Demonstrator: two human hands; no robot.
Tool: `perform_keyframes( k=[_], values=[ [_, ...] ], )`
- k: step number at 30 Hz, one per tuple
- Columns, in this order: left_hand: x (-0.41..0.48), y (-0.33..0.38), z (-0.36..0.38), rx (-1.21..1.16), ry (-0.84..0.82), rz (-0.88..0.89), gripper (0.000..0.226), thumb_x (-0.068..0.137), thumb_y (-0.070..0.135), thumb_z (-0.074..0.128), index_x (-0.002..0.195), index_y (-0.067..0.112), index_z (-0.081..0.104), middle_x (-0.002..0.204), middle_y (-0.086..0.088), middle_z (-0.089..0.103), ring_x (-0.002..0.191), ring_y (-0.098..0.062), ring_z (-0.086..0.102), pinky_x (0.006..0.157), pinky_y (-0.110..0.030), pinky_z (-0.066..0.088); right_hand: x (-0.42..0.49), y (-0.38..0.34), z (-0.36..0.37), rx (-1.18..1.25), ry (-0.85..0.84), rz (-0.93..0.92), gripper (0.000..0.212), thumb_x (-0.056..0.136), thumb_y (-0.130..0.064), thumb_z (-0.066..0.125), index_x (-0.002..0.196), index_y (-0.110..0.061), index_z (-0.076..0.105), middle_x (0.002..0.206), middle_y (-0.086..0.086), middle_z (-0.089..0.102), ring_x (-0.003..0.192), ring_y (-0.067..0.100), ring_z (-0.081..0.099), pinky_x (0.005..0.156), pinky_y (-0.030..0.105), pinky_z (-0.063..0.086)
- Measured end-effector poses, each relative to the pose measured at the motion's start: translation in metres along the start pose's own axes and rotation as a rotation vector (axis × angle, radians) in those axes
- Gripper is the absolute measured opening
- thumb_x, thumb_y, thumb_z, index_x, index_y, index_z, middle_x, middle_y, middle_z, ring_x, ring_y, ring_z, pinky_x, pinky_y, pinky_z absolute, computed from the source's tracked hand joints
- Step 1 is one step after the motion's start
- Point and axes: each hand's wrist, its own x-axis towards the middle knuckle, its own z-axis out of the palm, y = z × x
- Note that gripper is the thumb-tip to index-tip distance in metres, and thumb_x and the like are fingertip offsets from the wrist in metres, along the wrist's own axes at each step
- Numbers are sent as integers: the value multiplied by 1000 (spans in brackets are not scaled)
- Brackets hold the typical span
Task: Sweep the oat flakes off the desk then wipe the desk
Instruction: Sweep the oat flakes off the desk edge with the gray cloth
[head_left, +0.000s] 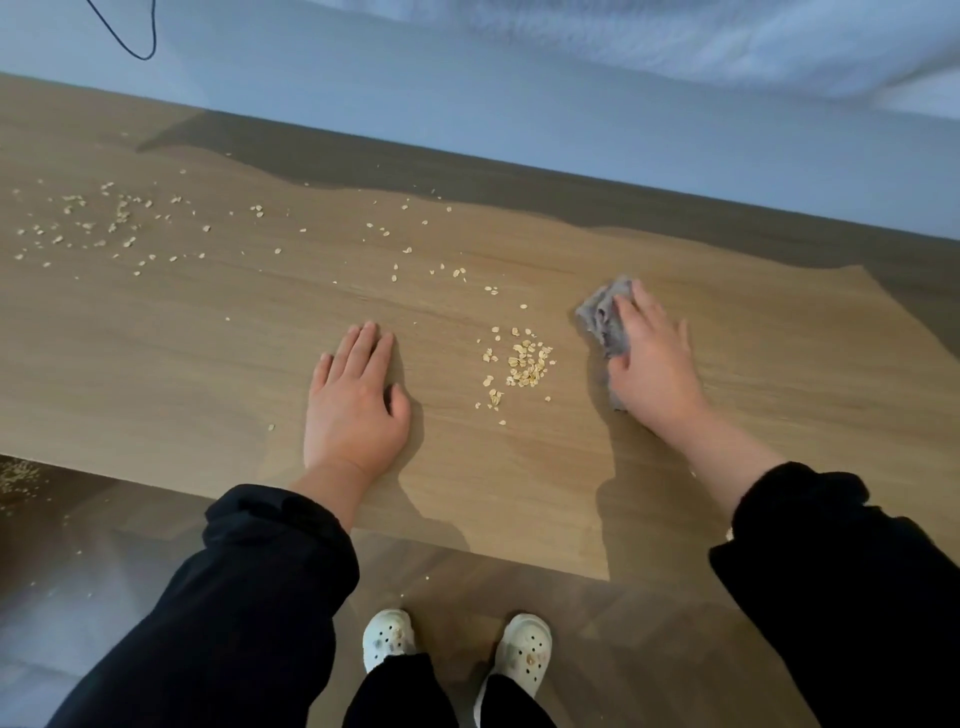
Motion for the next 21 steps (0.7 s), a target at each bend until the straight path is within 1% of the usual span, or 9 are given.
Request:
perform_keyframes(
  k=[2,3,6,10,13,15,17,19,21],
  values=[
    [0,0,-1,-5,-14,1,60,92,27,37,150,16,30,160,-1,19,148,-15,10,121,-39,8,-7,22,-6,14,103,210,68,90,-11,49,153,-10,22,163,6,7,150,21,7,121,46,0],
    [0,0,-1,-7,-17,0,59,93,25,39,150,16,30,160,-1,18,148,-15,9,121,-40,7,-11,25,-4,21,140,283,67,91,-11,49,152,-7,24,163,8,9,149,24,9,122,47,3],
    [0,0,-1,3,-15,5,59,93,26,37,151,16,28,160,-2,16,149,-16,7,121,-39,6,-19,-1,11,31,197,399,68,90,-13,49,152,-3,23,162,13,8,149,30,10,121,47,7],
    [1,0,-2,-4,-27,23,59,95,26,37,152,17,24,161,-1,13,149,-16,4,121,-39,2,-14,-70,40,34,196,345,73,91,-17,49,154,-7,15,163,12,2,150,28,4,122,43,0],
    [-1,-4,-6,-100,-50,32,57,95,22,41,150,18,29,161,1,14,149,-14,2,121,-36,0,-11,-106,45,68,140,317,74,95,-18,48,155,-10,7,163,9,-5,150,25,-4,120,39,-7],
    [1,-10,-11,-221,-83,56,56,93,15,47,148,18,36,160,1,16,149,-14,4,121,-38,0,-12,-105,42,80,110,259,73,96,-16,47,155,-10,4,163,9,-8,150,24,-6,120,38,-8],
    [4,-19,-21,-329,-100,107,59,88,5,52,145,15,40,159,-3,19,148,-18,7,121,-44,7,-20,-89,34,61,83,234,72,95,-11,45,155,-9,5,163,9,-8,150,25,-4,122,39,-3],
    [12,-37,-33,-336,-52,159,61,84,0,53,143,11,43,158,-8,22,148,-22,10,120,-47,13,-32,-68,30,46,94,282,71,94,-8,45,155,-8,9,163,9,-4,150,27,0,122,42,1],
    [22,-62,-45,-252,-13,215,58,85,2,50,143,11,43,158,-8,24,148,-23,11,120,-47,13,-45,-55,27,74,159,380,70,93,-8,48,154,-6,14,163,10,0,150,26,4,122,45,4]
  ],
)
